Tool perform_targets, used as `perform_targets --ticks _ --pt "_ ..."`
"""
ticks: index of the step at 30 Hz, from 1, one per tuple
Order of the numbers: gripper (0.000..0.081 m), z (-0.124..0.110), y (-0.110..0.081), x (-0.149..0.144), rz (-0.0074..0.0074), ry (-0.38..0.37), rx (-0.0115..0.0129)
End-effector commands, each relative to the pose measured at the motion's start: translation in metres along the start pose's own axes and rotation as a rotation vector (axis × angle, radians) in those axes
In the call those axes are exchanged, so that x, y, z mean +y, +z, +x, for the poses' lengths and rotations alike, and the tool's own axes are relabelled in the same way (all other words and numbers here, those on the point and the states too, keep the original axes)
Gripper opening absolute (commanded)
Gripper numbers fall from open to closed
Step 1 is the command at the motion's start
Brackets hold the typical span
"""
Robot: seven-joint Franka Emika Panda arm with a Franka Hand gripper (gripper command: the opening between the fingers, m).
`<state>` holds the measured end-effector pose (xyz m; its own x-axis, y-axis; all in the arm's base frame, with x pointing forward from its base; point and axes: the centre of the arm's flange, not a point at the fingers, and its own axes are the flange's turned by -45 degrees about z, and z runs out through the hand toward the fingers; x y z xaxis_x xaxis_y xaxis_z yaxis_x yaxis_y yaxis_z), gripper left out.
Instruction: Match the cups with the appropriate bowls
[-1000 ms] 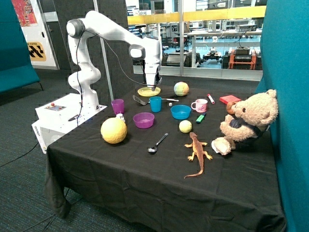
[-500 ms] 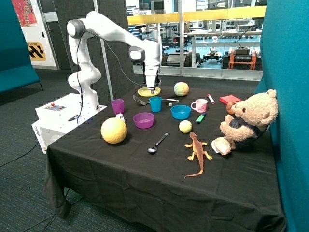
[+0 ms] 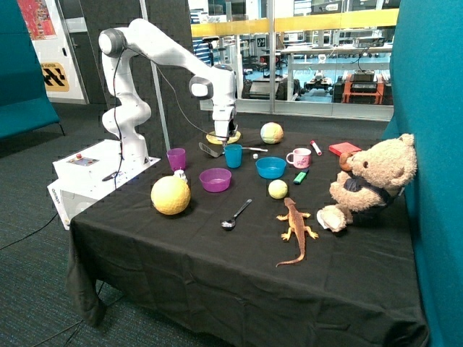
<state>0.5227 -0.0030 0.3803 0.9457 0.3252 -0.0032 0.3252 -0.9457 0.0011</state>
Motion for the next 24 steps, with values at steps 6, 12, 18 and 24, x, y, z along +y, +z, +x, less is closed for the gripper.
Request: perform_targets --ticks 6,12,18,24 --pt "0.0437 -0.005 0.011 0.006 0.0011 0.003 0.0032" --pt "0.0424 -0.001 0.016 0.013 0.0011 0.022 0.0032" --pt "0.0418 0.001 0.017 0.011 0.0011 0.019 0.0032" --pt "0.0413 0.005 0.016 0.004 0.0011 0.009 0.0032"
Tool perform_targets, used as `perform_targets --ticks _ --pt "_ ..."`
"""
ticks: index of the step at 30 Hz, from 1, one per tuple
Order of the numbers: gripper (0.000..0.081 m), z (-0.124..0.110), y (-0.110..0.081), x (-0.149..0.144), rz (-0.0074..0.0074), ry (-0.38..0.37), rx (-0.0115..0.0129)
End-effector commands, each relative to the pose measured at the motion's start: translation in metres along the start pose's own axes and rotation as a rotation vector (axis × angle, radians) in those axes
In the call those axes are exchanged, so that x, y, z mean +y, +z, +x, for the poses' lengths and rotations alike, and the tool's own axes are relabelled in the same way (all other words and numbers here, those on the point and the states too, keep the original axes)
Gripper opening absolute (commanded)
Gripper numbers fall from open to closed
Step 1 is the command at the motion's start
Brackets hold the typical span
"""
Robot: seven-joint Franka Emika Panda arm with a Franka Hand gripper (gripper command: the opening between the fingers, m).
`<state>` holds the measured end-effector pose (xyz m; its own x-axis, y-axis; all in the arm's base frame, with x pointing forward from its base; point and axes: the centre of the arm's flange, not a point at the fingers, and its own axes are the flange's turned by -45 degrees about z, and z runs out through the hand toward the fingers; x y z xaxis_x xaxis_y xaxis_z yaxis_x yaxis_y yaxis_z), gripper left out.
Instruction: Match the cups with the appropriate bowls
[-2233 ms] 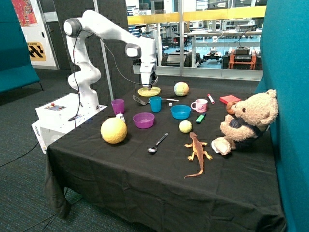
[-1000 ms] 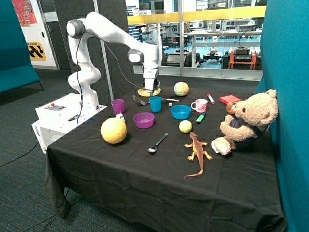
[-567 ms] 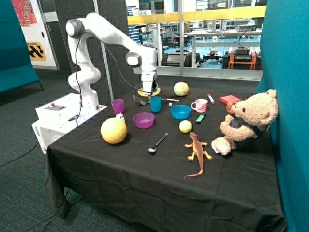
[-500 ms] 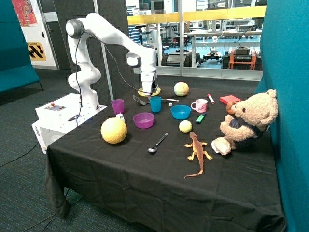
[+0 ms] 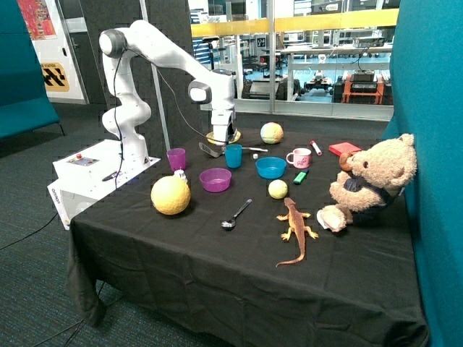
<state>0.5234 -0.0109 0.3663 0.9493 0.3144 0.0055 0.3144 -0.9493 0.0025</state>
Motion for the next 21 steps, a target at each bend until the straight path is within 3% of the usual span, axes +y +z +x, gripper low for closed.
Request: perform_targets --ticks 1,21 --pt "0.0412 0.008 0.002 -0.005 0.0025 -0.001 -0.0055" --pt "0.0402 0.020 0.019 -0.016 0.0025 0.020 -0.0055"
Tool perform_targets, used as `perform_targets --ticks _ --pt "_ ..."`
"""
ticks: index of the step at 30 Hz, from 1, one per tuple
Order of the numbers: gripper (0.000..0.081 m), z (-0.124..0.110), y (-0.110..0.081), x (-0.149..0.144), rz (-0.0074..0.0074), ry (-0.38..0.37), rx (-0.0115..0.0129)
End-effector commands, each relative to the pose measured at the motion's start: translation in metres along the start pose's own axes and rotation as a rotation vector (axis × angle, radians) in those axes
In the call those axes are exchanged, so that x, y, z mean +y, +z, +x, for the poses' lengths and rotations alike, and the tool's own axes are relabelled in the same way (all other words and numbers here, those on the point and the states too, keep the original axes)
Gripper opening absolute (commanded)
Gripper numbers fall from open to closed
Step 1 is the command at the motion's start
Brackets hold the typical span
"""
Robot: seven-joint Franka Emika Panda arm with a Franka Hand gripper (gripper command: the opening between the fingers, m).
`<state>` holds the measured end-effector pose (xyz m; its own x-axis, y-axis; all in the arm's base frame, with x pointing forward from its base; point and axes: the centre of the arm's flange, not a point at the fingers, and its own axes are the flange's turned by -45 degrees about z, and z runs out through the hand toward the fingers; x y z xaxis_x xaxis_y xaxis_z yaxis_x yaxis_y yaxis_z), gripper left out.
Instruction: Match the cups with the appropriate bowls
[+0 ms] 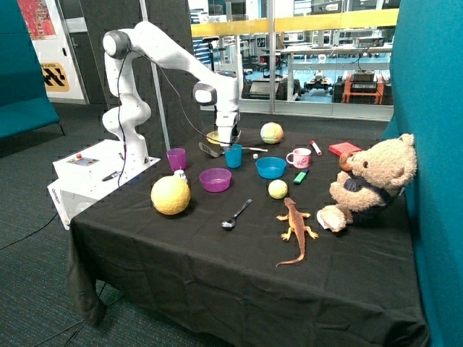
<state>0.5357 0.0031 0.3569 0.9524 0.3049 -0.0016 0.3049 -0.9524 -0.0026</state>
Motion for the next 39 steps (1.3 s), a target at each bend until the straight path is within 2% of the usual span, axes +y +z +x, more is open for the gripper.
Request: perform_targets --ticks 1,13,37,39 --pt "0.0399 0.004 0.011 -0.008 -0.0026 0.013 0.0017" --pt "0.0362 0.009 0.015 -0.010 -0.0026 0.033 0.0017" --pt "0.0343 -0.006 0.033 0.002 -0.0026 0.045 0.0017" --pt "0.0317 -0.005 0.034 0.001 -0.0026 0.043 0.0017"
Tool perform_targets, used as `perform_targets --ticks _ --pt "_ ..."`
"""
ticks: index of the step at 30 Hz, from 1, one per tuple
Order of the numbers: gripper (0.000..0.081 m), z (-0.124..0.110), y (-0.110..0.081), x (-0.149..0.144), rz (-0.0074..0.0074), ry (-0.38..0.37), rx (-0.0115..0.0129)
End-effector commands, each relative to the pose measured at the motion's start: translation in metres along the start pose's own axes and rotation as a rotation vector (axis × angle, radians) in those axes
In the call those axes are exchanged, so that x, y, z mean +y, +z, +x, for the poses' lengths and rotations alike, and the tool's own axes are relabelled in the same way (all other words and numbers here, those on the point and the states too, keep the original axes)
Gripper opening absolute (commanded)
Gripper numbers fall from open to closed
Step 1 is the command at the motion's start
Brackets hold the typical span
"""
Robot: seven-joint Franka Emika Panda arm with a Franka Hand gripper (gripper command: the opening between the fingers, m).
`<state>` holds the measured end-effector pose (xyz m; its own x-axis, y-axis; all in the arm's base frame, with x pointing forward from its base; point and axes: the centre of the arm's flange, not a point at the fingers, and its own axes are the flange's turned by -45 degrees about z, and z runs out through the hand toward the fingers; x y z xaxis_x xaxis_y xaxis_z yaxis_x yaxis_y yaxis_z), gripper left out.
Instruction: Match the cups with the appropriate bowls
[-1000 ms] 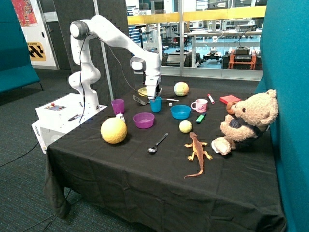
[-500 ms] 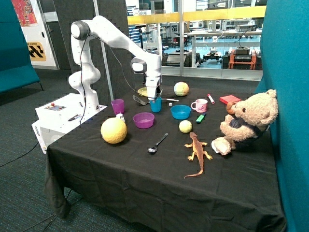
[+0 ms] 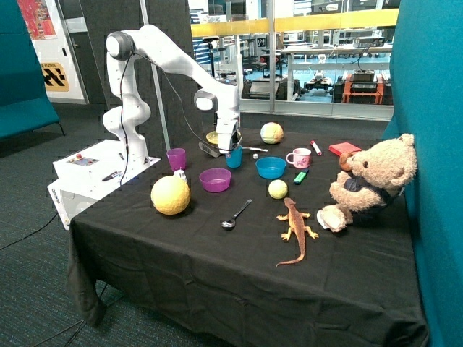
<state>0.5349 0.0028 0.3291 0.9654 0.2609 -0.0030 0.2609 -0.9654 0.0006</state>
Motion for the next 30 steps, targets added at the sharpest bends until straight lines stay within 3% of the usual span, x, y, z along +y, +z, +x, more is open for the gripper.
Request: perform_targets --ticks 1,2,3,4,6,30 --pt "0.0275 -0.0037 0.0061 -0.0002 0.0006 -0.002 0.0030" --pt "0.0228 -0.0032 0.0062 -0.0010 0.0006 -0.001 0.0030" --pt "0.0116 -0.0024 0.0059 -0.0021 0.0006 0.002 0.0030" --pt "0.0058 -0.0016 0.0056 -0.0028 0.0006 0.002 0.0030" --pt "0.0014 0.0004 0.0046 -0.0046 0.0006 0.000 0.0030" --pt "0.0000 -0.0014 -0.0016 0.0004 0.0006 0.009 0.0030"
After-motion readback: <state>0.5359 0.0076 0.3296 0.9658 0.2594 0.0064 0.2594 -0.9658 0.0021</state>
